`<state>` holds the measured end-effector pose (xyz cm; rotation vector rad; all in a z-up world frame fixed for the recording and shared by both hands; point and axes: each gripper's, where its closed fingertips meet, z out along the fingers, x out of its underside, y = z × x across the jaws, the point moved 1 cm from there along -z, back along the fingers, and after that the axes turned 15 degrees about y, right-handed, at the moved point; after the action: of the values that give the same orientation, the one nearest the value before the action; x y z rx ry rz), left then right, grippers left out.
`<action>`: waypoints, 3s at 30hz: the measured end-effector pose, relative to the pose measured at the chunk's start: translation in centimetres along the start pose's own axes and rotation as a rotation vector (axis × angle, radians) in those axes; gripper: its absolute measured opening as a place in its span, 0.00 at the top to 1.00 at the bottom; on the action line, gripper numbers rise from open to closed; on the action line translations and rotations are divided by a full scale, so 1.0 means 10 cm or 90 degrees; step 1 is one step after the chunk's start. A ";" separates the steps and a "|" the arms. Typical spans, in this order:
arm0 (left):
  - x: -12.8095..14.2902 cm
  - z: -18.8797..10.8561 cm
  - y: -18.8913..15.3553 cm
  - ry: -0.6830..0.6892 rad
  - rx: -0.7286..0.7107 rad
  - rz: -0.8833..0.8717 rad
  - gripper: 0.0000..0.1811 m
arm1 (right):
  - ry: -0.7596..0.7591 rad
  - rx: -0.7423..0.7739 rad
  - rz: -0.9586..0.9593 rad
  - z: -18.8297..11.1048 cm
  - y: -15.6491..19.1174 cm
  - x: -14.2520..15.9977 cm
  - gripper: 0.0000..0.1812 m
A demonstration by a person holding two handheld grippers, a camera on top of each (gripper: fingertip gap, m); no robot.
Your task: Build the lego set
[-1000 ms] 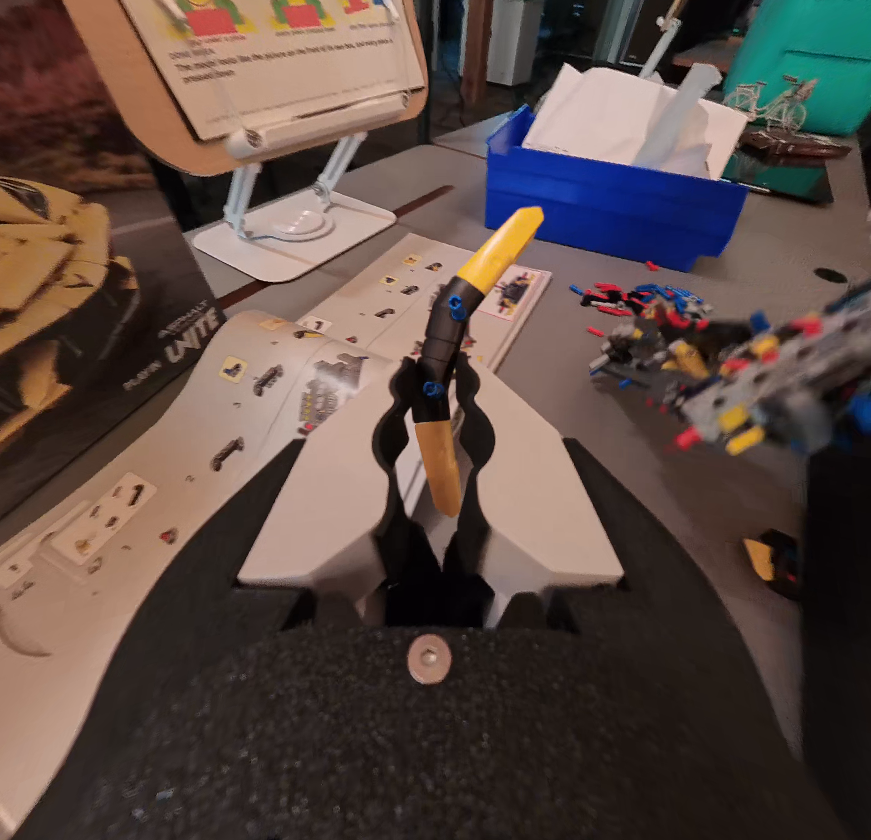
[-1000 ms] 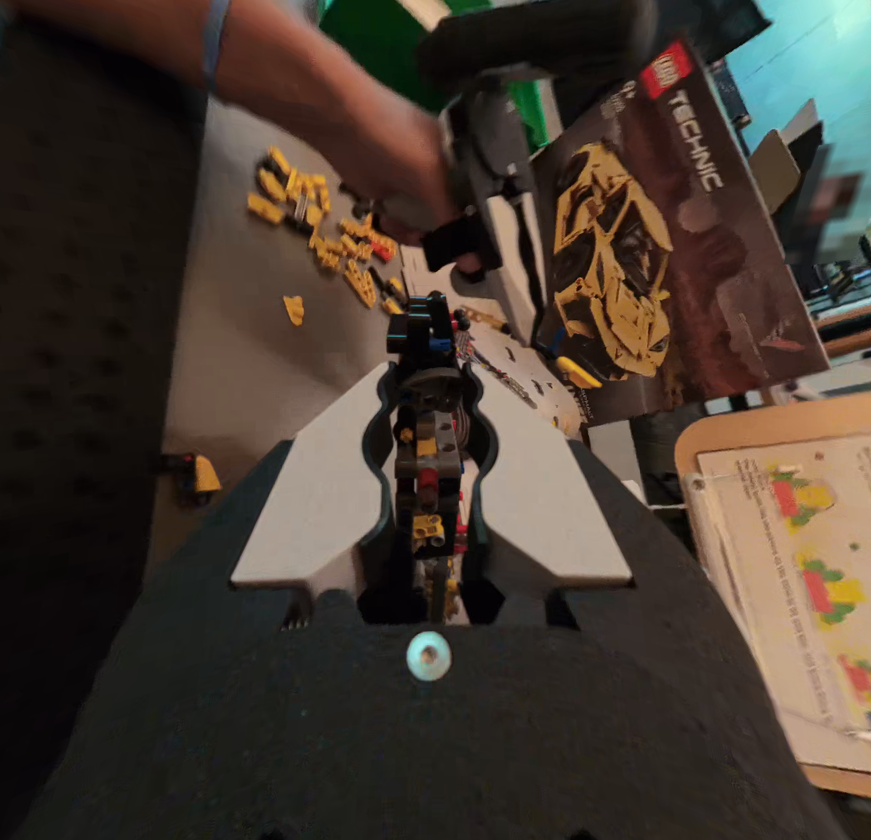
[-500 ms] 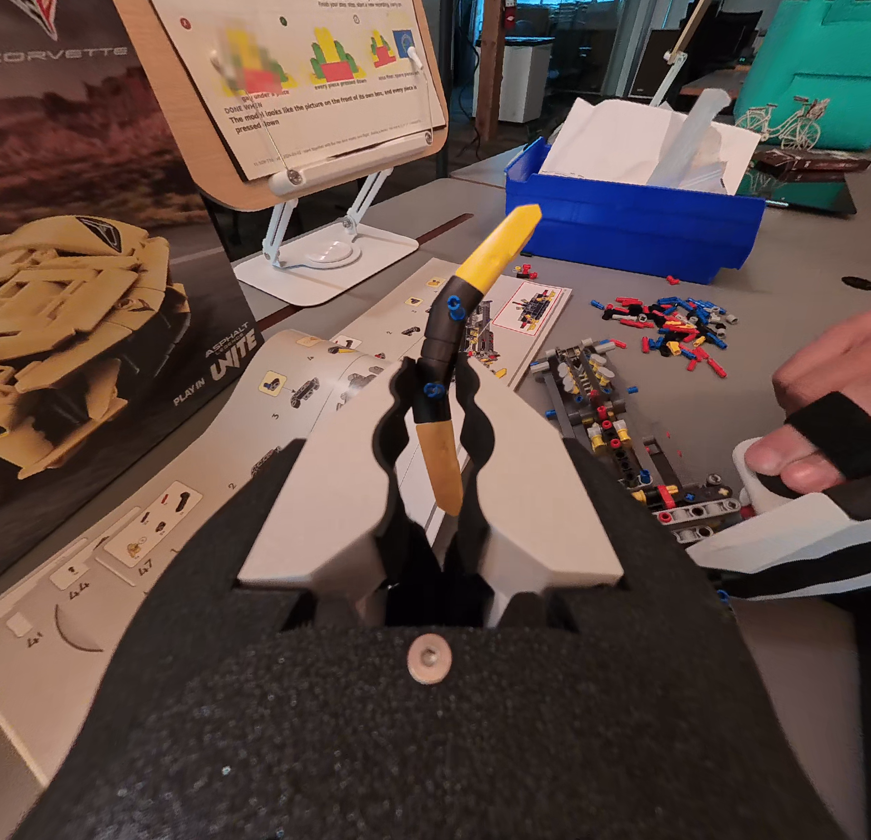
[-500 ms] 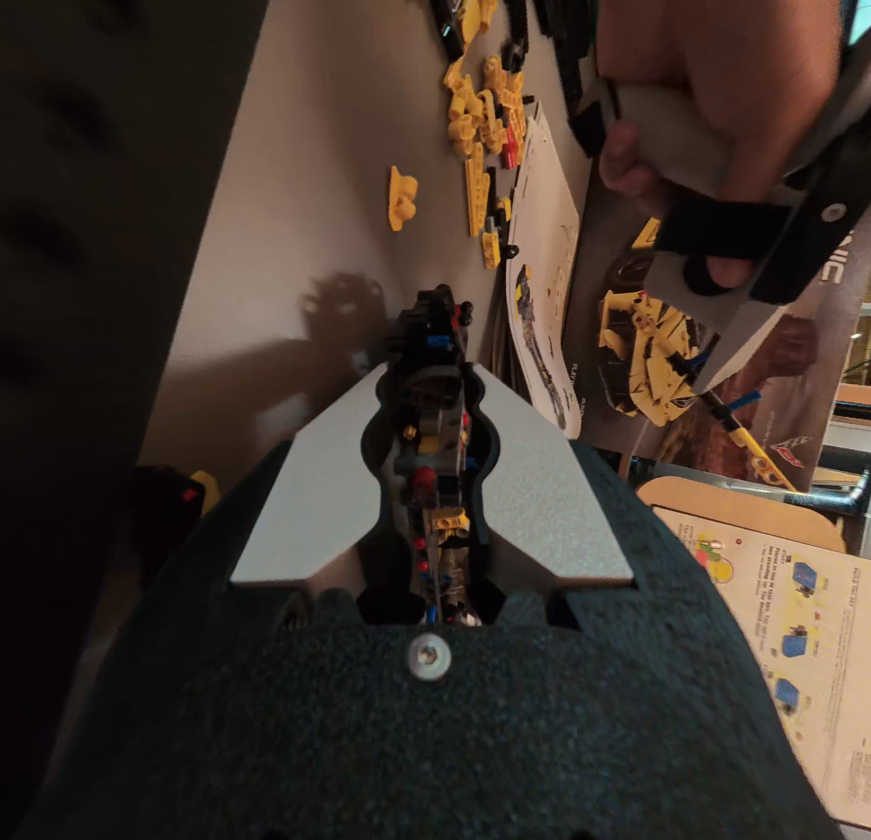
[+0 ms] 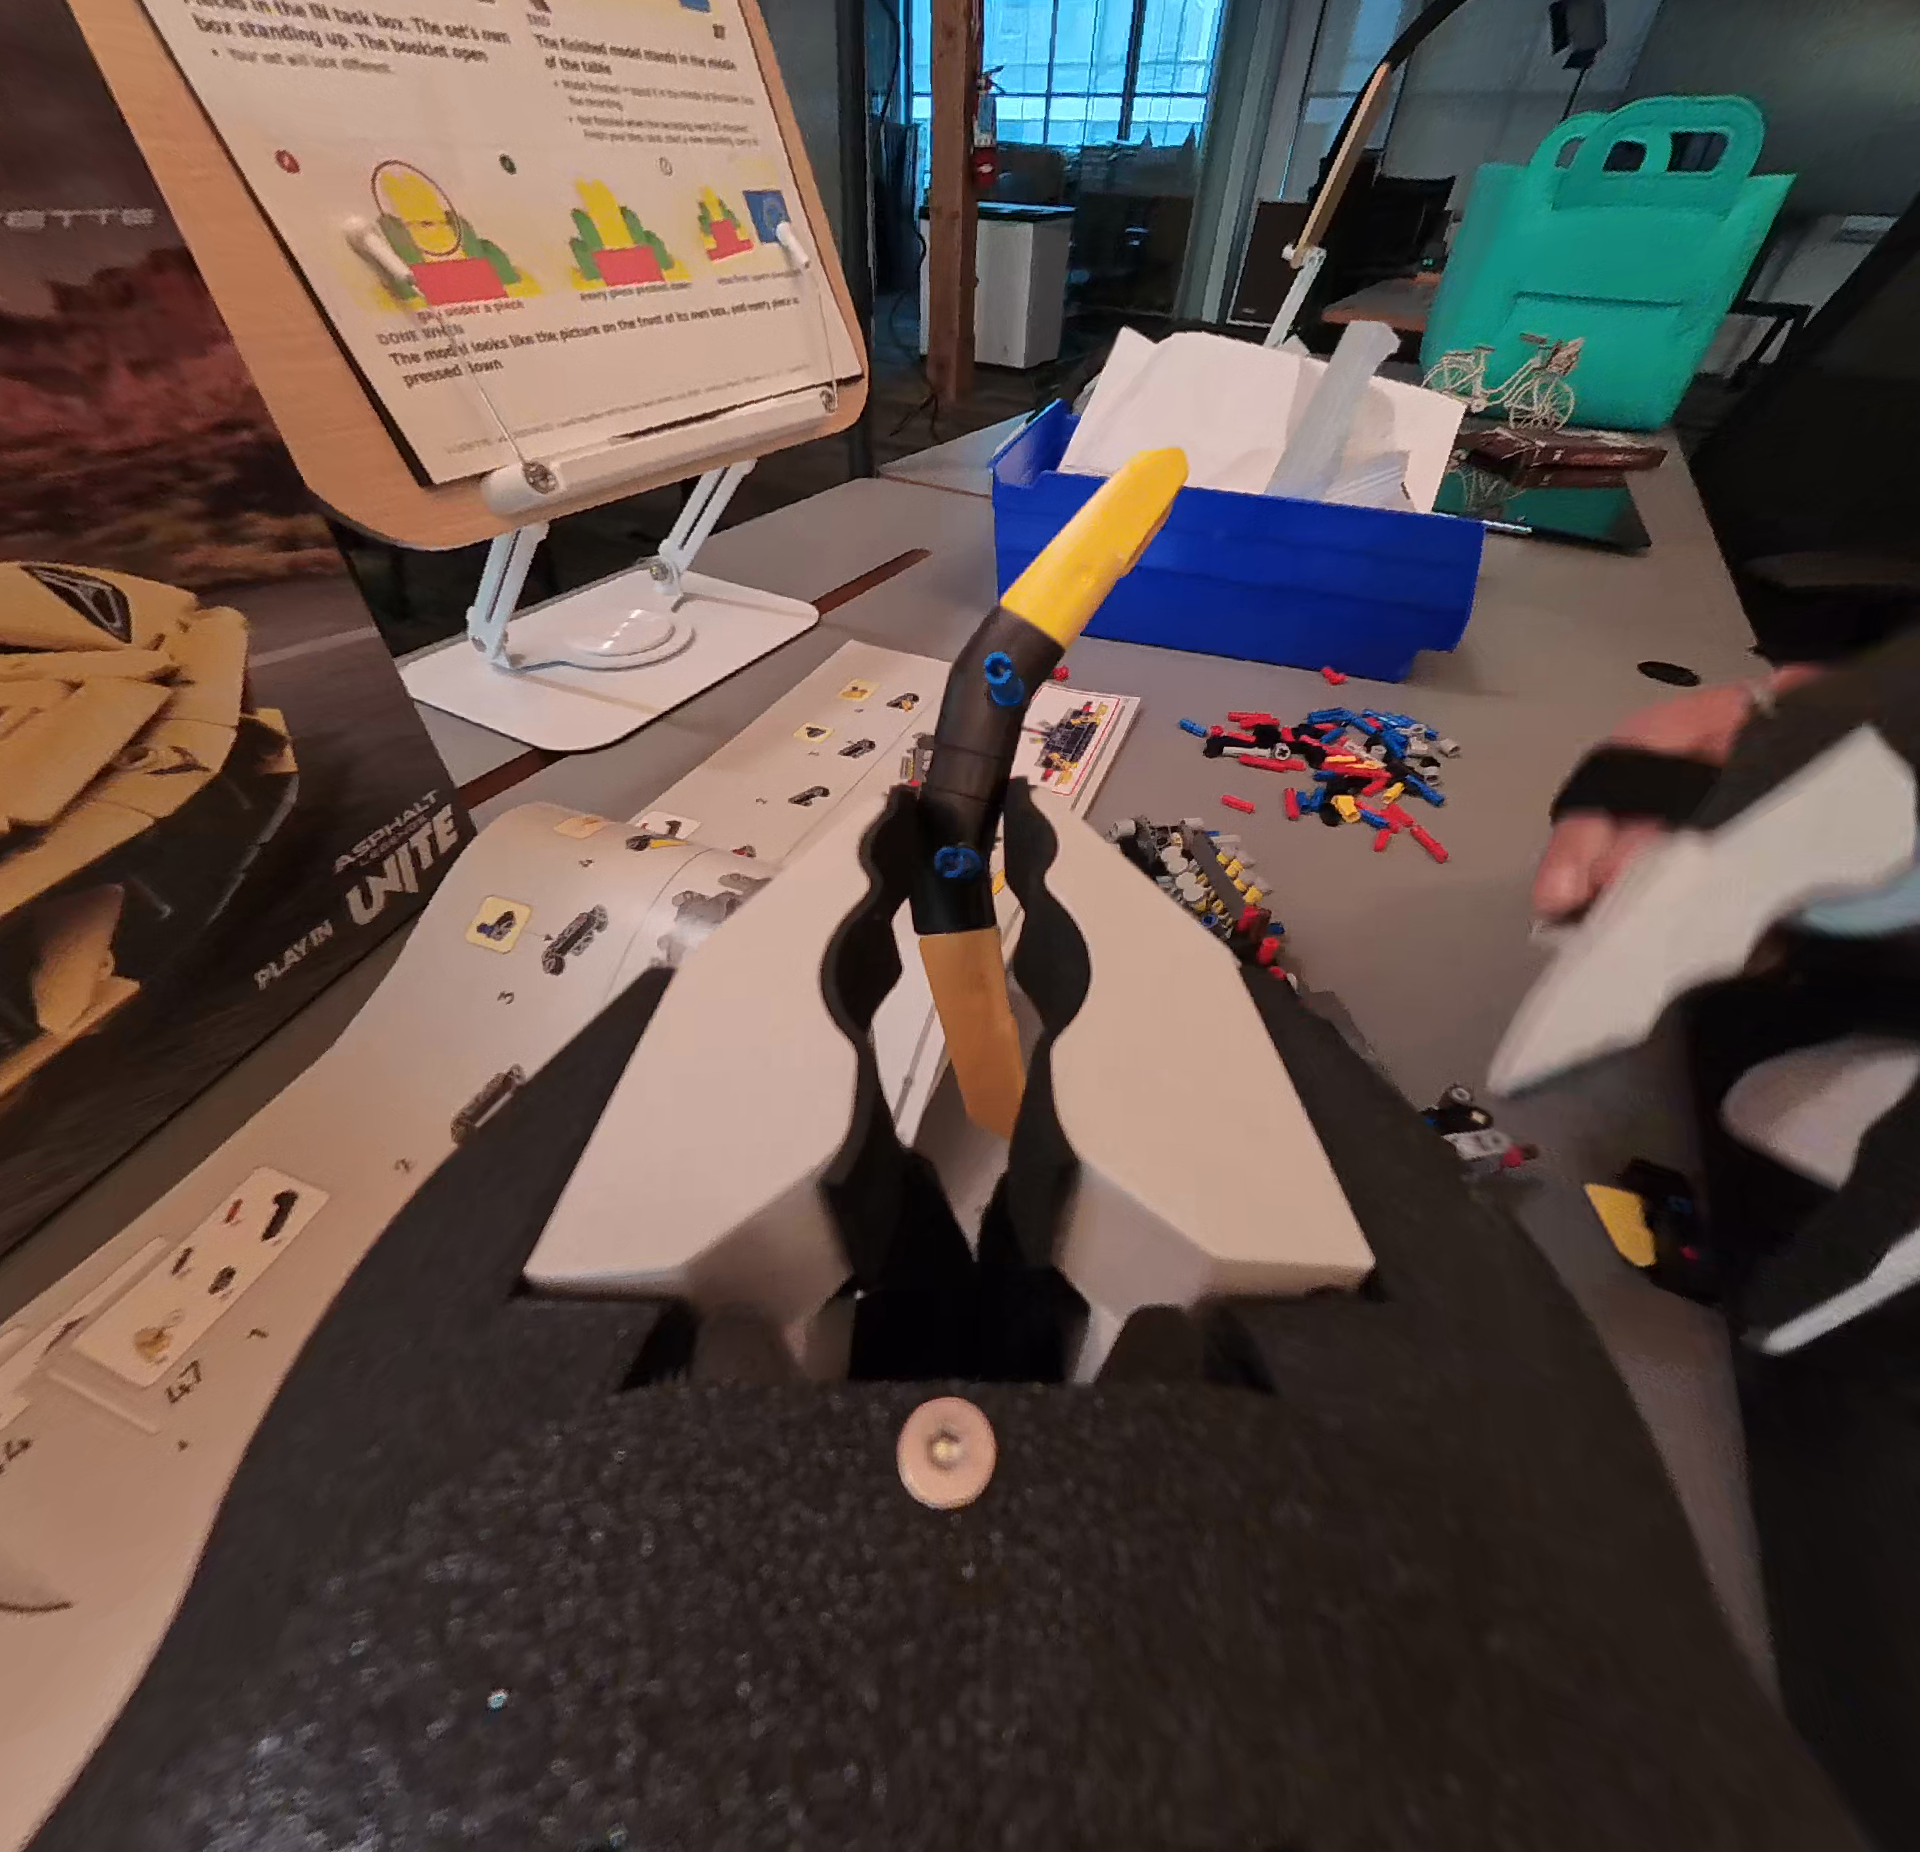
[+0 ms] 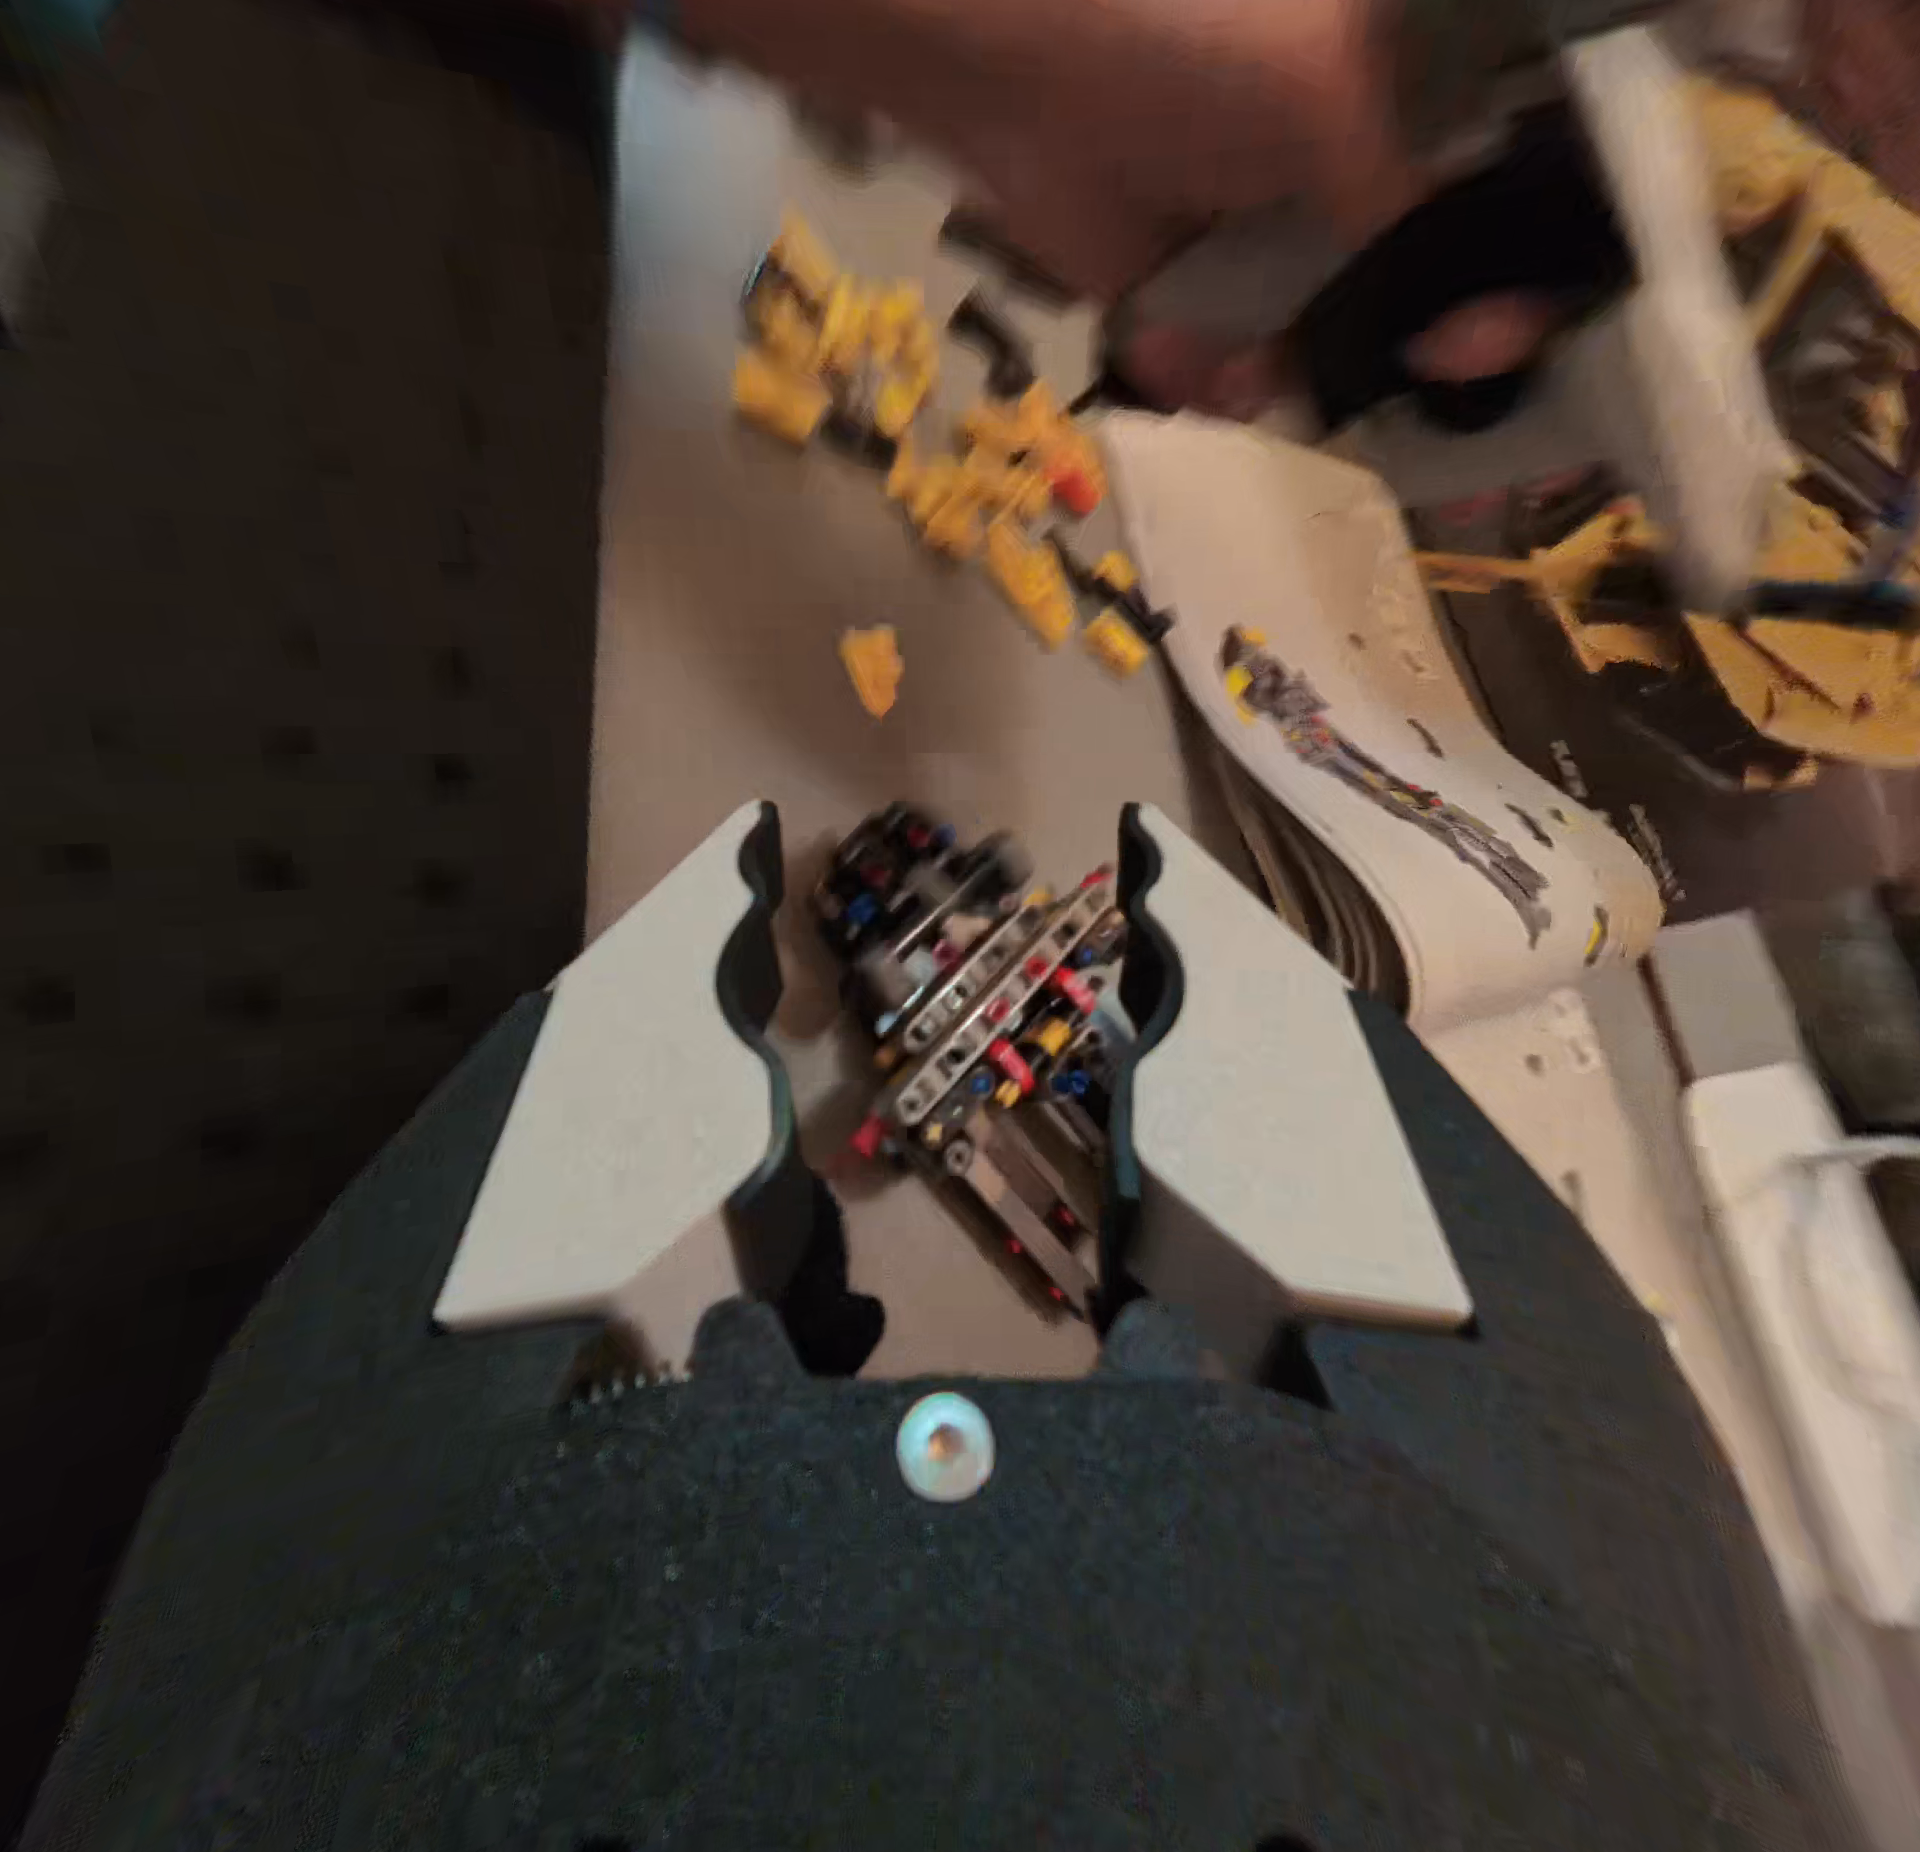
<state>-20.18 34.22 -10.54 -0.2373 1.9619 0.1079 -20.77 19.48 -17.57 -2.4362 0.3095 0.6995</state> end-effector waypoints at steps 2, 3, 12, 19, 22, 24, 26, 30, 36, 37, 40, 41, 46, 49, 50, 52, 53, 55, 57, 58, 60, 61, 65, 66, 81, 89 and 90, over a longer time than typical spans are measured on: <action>-0.01 0.02 -0.03 -0.005 -0.023 0.029 0.92 | -0.089 -0.018 0.186 -0.22 -0.41 -0.14 0.68; -0.02 0.03 -0.04 -0.006 -0.043 0.048 0.92 | -0.134 -0.020 0.302 -0.32 -0.70 -0.15 0.67; -0.08 0.25 -0.36 -0.003 -0.195 0.146 0.92 | -0.396 -0.164 0.717 -0.15 -1.44 -0.13 0.80; -0.15 0.16 -0.76 -0.035 -0.043 0.199 0.91 | -0.457 -0.298 0.732 -0.33 -1.43 0.00 0.87; -0.23 -0.07 -0.88 -0.055 0.151 0.107 0.83 | -0.520 -0.536 0.733 -0.56 -1.34 -0.05 0.87; -0.26 -0.17 -0.91 -0.068 0.254 0.036 0.83 | -0.583 -0.723 0.702 -0.80 -1.25 -0.16 0.87; -0.28 -0.22 -1.01 -0.071 0.386 -0.057 0.82 | -0.616 -0.760 0.641 -0.91 -1.17 -0.26 0.87; -0.27 -0.13 -1.12 -0.058 0.491 -0.160 0.82 | -0.603 -0.690 0.544 -0.86 -1.08 -0.38 0.87; -0.14 0.02 -1.11 -0.016 0.467 -0.173 0.97 | -0.498 -0.605 0.531 -0.55 -1.02 -0.35 0.87; -0.12 0.04 -1.09 -0.004 0.465 -0.182 0.97 | -0.488 -0.574 0.530 -0.52 -1.04 -0.33 0.87; 0.01 0.12 -0.93 0.052 0.417 -0.218 0.97 | -0.422 -0.383 0.555 -0.37 -1.22 -0.13 0.73; 0.05 0.15 -0.82 0.067 0.382 -0.238 0.97 | -0.372 -0.299 0.544 -0.33 -1.25 -0.03 0.71; 0.23 0.11 -0.25 0.098 0.292 -0.385 0.98 | -0.064 -0.071 0.266 -0.14 -0.52 0.23 0.67; 0.32 0.13 -0.14 0.116 0.275 -0.419 0.97 | 0.119 -0.020 0.102 0.10 -0.02 0.44 0.65; 0.36 0.15 -0.13 0.128 0.265 -0.416 0.97 | 0.151 -0.014 0.073 0.16 0.07 0.47 0.64; 0.42 0.21 -0.15 0.148 0.251 -0.406 0.97 | 0.163 -0.020 0.053 0.21 0.17 0.47 0.70; 0.44 0.23 -0.18 0.159 0.248 -0.400 0.97 | 0.169 -0.016 0.046 0.23 0.18 0.47 0.72; 0.46 0.25 -0.20 0.170 0.242 -0.386 0.97 | 0.175 0.003 0.014 0.26 0.17 0.47 0.77; 0.47 0.25 -0.20 0.176 0.228 -0.371 0.97 | 0.182 0.022 -0.028 0.29 0.17 0.46 0.81; 0.48 0.24 -0.18 0.178 0.220 -0.365 0.97 | 0.198 0.033 -0.050 0.32 0.17 0.48 0.84; 0.47 0.22 -0.16 0.177 0.214 -0.360 0.97 | 0.215 0.065 -0.103 0.35 0.16 0.49 0.89; 0.46 0.21 -0.16 0.177 0.215 -0.358 0.97 | 0.217 0.074 -0.126 0.36 0.16 0.49 0.89; 0.43 0.10 -0.14 0.177 0.191 -0.334 0.97 | 0.139 0.048 0.003 0.27 -0.01 0.30 0.89; 0.45 0.03 -0.14 0.181 0.176 -0.323 0.97 | 0.103 0.049 0.061 0.19 -0.13 0.23 0.89; 0.44 -0.44 -0.66 0.086 0.179 -0.537 0.97 | -0.092 0.200 0.131 -0.16 -0.57 -0.49 0.90; 0.56 -0.42 -0.69 0.143 0.167 -0.506 0.97 | -0.060 0.267 0.042 -0.12 -0.54 -0.43 0.90; 0.57 -0.43 -0.71 0.152 0.176 -0.506 0.97 | -0.054 0.263 0.029 -0.10 -0.52 -0.42 0.90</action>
<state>-24.61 25.79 -13.86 -0.8501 1.9481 -0.7290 -21.93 23.34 -12.14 -2.0090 0.4296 0.6803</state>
